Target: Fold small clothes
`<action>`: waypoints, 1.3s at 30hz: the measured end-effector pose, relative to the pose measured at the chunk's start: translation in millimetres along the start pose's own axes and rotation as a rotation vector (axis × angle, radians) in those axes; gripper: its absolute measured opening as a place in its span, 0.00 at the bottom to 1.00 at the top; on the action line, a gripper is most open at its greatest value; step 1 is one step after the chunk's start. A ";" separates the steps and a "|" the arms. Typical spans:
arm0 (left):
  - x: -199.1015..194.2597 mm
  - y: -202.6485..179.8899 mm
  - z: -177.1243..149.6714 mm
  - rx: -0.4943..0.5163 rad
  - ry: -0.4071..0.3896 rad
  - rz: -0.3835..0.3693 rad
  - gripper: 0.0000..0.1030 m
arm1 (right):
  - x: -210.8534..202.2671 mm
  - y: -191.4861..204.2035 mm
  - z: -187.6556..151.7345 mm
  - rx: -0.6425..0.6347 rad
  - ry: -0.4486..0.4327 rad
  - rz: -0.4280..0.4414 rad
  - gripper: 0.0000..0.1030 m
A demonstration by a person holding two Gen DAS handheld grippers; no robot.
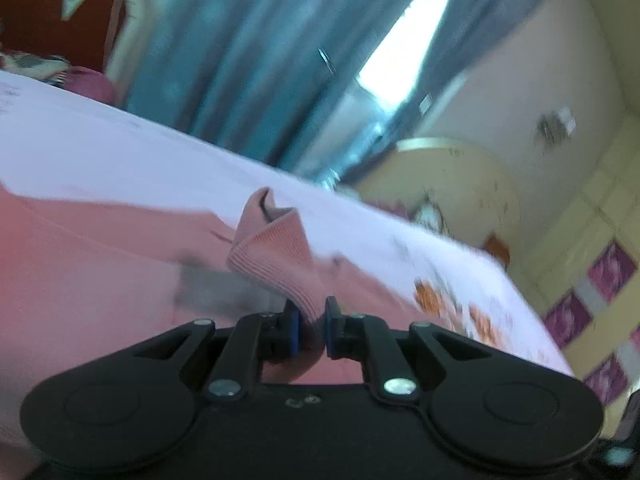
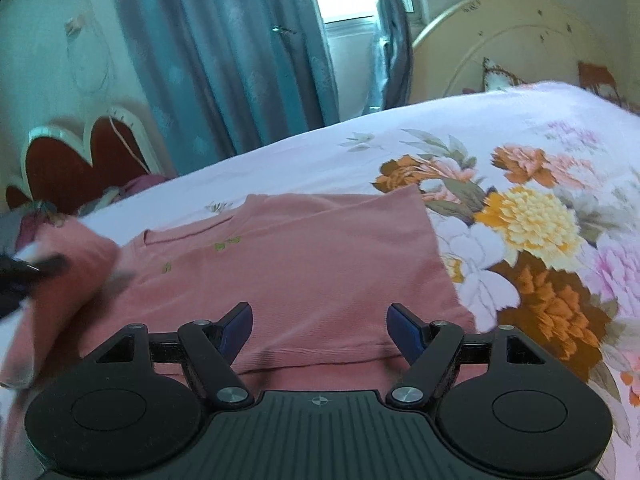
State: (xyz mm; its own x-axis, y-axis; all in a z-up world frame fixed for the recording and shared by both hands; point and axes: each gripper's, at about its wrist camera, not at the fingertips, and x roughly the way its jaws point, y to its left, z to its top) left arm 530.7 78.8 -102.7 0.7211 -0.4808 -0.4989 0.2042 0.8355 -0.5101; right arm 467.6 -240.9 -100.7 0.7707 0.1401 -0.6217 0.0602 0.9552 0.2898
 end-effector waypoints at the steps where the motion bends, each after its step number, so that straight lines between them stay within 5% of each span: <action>1: 9.4 -8.5 -5.5 0.006 0.013 -0.015 0.11 | -3.0 -5.7 1.2 0.020 -0.002 0.002 0.72; 6: 60.1 -37.1 -34.9 0.070 0.123 -0.028 0.15 | -15.3 -36.1 7.8 0.098 -0.003 0.004 0.72; 7: 70.9 -42.6 -41.9 0.079 0.152 -0.018 0.32 | -16.6 -40.3 9.2 0.107 0.000 0.009 0.72; 8: 77.1 -46.1 -47.4 0.089 0.177 -0.011 0.59 | -17.9 -44.6 10.8 0.117 0.005 0.017 0.72; 10: 72.8 -56.2 -55.8 0.122 0.161 -0.021 0.78 | -19.9 -50.1 13.6 0.128 0.008 0.035 0.72; 16: 4.3 -47.9 -56.1 0.155 0.056 0.060 0.65 | -5.6 -39.2 18.7 0.152 0.033 0.140 0.72; 19: -50.9 -12.6 -55.5 0.137 0.011 0.169 0.55 | 12.3 -21.1 18.9 0.152 0.083 0.212 0.44; 23: -112.7 45.9 -65.3 0.086 -0.017 0.380 0.49 | 40.2 1.7 13.4 0.171 0.161 0.274 0.44; 26: -124.3 78.0 -68.0 0.026 -0.003 0.461 0.49 | 59.0 15.4 7.5 0.194 0.214 0.299 0.45; 36: -105.1 114.2 -54.1 0.078 0.007 0.452 0.33 | 92.4 32.1 9.0 0.271 0.224 0.244 0.44; 38: -108.3 118.2 -55.3 0.069 0.003 0.453 0.21 | 96.0 43.2 14.6 0.193 0.228 0.226 0.04; 39: -110.3 122.0 -55.8 0.054 -0.003 0.443 0.20 | 93.1 49.5 18.9 0.153 0.215 0.224 0.05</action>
State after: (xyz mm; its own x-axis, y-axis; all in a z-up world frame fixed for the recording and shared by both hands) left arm 439.2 219.0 -149.0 0.7485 -0.0728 -0.6591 -0.0908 0.9733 -0.2106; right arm 554.3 -185.5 -130.5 0.6253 0.4088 -0.6647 0.0121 0.8466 0.5320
